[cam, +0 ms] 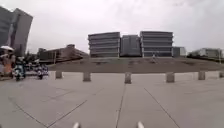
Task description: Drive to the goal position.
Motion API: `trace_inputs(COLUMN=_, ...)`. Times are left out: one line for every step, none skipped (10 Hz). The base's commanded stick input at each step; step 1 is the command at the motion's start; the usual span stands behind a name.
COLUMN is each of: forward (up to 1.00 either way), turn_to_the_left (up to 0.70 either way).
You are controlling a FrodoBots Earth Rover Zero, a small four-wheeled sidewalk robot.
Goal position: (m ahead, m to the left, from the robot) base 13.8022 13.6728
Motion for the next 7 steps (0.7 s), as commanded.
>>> trace_inputs(forward=0.85, turn_to_the_left=0.00)
trace_inputs(forward=0.85, turn_to_the_left=0.00)
trace_inputs(forward=0.85, turn_to_the_left=0.00)
trace_inputs(forward=0.85, turn_to_the_left=0.00)
trace_inputs(forward=0.85, turn_to_the_left=0.00)
trace_inputs(forward=0.85, turn_to_the_left=0.00)
trace_inputs(forward=0.85, turn_to_the_left=0.00)
